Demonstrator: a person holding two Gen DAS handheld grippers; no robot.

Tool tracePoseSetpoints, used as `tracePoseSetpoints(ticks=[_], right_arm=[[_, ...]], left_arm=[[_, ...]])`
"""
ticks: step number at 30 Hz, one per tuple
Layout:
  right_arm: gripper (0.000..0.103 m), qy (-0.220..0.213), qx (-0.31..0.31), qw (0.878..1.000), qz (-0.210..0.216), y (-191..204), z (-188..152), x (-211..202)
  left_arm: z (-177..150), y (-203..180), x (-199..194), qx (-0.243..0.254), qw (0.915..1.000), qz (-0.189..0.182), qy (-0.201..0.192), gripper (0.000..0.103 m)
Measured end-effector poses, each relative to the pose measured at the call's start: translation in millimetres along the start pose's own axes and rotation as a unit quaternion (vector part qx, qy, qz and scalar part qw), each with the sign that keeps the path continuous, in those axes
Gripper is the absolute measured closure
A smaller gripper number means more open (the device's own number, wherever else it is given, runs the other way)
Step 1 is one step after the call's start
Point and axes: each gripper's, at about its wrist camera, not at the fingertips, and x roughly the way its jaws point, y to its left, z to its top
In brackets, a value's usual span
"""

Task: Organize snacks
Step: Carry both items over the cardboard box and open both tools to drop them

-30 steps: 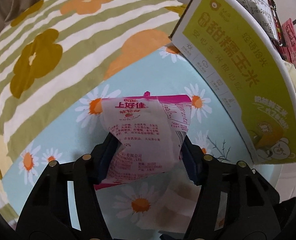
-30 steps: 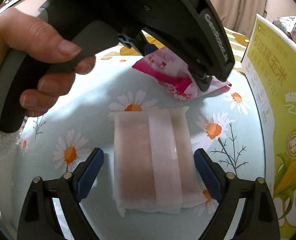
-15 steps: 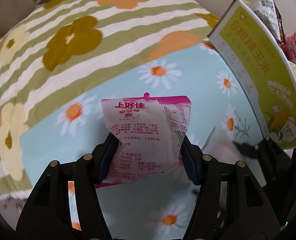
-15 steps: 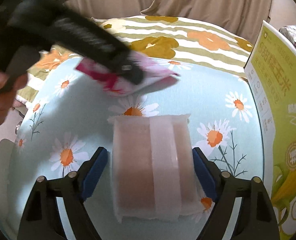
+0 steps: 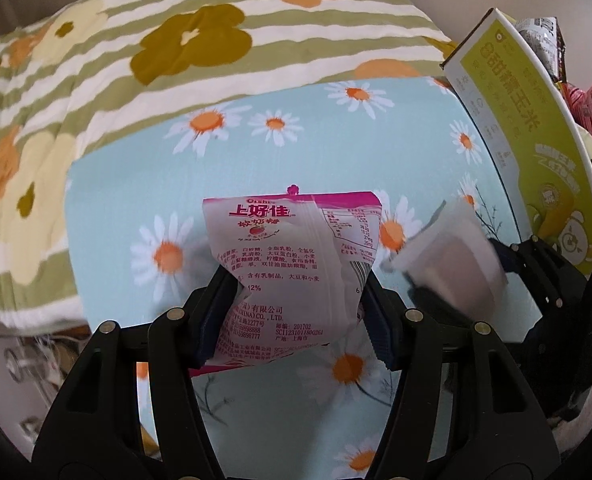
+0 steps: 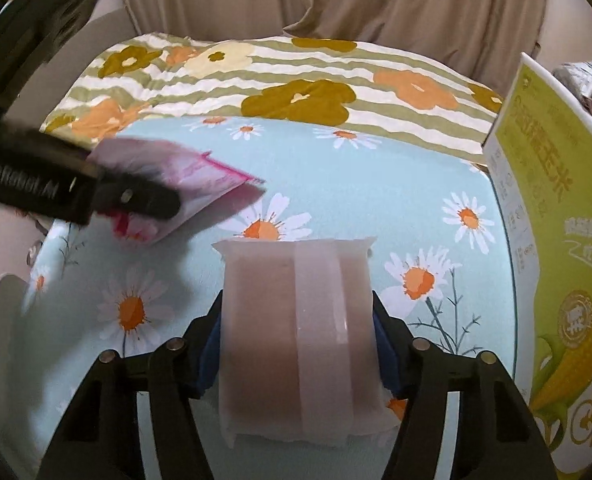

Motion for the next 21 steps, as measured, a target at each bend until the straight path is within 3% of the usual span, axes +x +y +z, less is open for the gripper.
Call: tracePoseSetpoints(ticks=[5, 13, 21], right_arm=[[0.044, -0.034, 0.004, 0.999, 0.002, -6.0, 15.0, -39.7], [0.044, -0.116, 0.044, 0.992, 0.024, -49.1, 47.1, -145.0], [0.044, -0.137, 0.065, 0.988, 0.021, -132.7, 41.8, -216.5]], left_arm=[[-3.7, -7.6, -34.0, -0.009, 0.9995, 0.007, -0.03, 0.046], [11.8, -51.0, -108.4, -0.015, 0.9941, 0.013, -0.107, 0.046], [14.1, -143.4, -150.1, -0.035, 0.9859, -0.011, -0.163, 0.046]])
